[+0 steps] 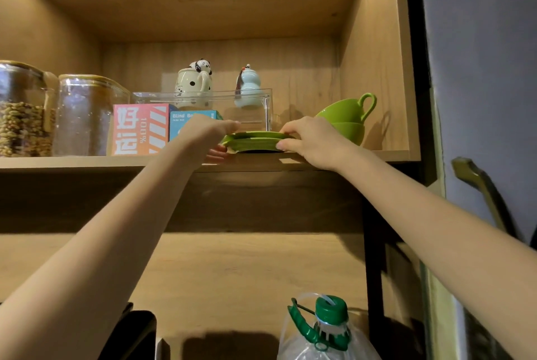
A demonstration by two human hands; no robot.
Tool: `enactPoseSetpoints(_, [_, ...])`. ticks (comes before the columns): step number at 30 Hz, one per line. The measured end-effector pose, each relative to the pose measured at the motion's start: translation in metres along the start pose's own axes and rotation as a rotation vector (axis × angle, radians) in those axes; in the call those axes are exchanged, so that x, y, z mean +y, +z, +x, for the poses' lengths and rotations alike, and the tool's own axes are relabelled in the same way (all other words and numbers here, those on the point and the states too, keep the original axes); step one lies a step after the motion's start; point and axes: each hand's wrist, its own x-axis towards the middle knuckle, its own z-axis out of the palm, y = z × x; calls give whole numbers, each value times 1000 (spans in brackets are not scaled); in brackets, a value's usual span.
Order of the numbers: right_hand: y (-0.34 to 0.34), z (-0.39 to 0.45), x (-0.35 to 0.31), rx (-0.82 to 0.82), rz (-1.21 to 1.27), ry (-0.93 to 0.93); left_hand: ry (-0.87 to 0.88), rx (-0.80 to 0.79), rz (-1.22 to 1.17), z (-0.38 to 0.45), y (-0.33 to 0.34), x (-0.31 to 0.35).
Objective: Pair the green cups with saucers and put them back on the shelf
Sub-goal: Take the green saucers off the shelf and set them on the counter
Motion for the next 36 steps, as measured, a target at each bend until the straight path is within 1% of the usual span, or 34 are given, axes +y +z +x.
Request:
enactPoseSetpoints(5, [0, -14, -6, 78, 17, -28, -177, -46, -342, -18, -3, 8])
enactPoseSetpoints(8, [-4, -22, -10, 107, -2, -54, -232, -61, -441, -27, -2, 9])
enactPoseSetpoints(13, [-14, -35, -17, 165, 5, -68, -234, -53, -469, -45, -2, 17])
enactPoseSetpoints(21, [-27, -78, -33, 256, -17, -111, -153, -32, -584, -85, 0, 20])
enactPoseSetpoints(24, [-29, -103, -41, 293, 35, -106, -119, -4, -635, -104, 1, 12])
enactPoseSetpoints(26, [-27, -121, -47, 310, 141, -47, -102, -6, -667, -118, 1, 4])
enactPoseSetpoints(28, [-27, -138, -53, 289, 353, 110, -107, -25, -701, -133, 1, -6])
enactPoseSetpoints(31, [-25, -161, -60, 161, 933, 416, -137, -35, -690, -159, 1, -24])
enactPoseSetpoints(32, [-24, -167, -61, 142, 1097, 519, -149, -45, -687, -169, 1, -30])
enactPoseSetpoints(33, [-21, -174, -61, 148, 1207, 613, -162, -55, -682, -179, 1, -35])
enactPoseSetpoints(36, [-10, -199, -62, 159, 1342, 782, -196, -52, -679, -208, 5, -57])
